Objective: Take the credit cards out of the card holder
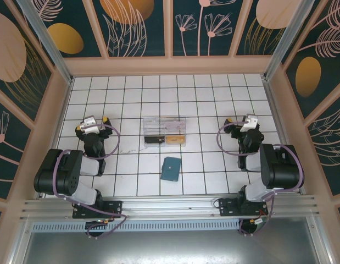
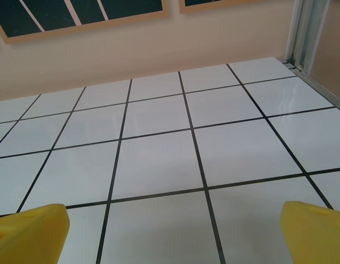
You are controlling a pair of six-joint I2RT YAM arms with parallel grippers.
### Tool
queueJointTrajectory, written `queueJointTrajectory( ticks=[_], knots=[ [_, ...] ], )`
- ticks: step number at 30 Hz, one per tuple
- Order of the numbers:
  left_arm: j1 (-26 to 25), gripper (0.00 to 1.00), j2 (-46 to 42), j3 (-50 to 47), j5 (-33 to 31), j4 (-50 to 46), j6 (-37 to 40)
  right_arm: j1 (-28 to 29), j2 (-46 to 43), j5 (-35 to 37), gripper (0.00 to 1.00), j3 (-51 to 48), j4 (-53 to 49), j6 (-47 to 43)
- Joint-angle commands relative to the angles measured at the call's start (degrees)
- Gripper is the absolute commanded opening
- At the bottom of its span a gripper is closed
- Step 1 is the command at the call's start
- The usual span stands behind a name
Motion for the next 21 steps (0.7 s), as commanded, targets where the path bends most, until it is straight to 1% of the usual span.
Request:
queueJointTrajectory(
  ticks=[1, 15, 16, 18, 19, 20, 21],
  knots=[
    [0.4, 0.99, 0.1, 0.1, 0.8, 2.6, 0.6, -0.1, 0.2, -0.7, 0.99, 1.0, 0.8, -0.8],
    [0.4, 0.99, 0.0, 0.1, 0.9, 2.4, 0.5, -0.2, 0.1, -1.0, 0.99, 1.0, 0.8, -0.7],
    [0.4, 0.99, -0.7, 0.5, 1.2, 1.8, 0.8, -0.1, 0.0, 0.0, 0.99, 1.1, 0.8, -0.6],
    [0.4, 0.99, -5.1, 3.1, 3.2, -6.8, 2.0, 0.6, -3.0, 1.9, 0.99, 1.5, -2.4, -0.7],
    [0.4, 0.99, -8.1, 6.0, 1.9, -14.7, 1.0, 1.1, -6.1, 2.4, 0.99, 2.3, -6.5, -1.0],
    [0.4, 0.99, -10.7, 9.0, -0.7, -22.0, -0.8, 1.4, -9.4, 2.7, 0.99, 3.9, -12.1, -0.9],
    [0.4, 0.99, -12.5, 11.4, -3.2, -27.5, -2.6, 1.5, -11.9, 2.8, 0.99, 5.3, -16.6, -0.2]
  ],
)
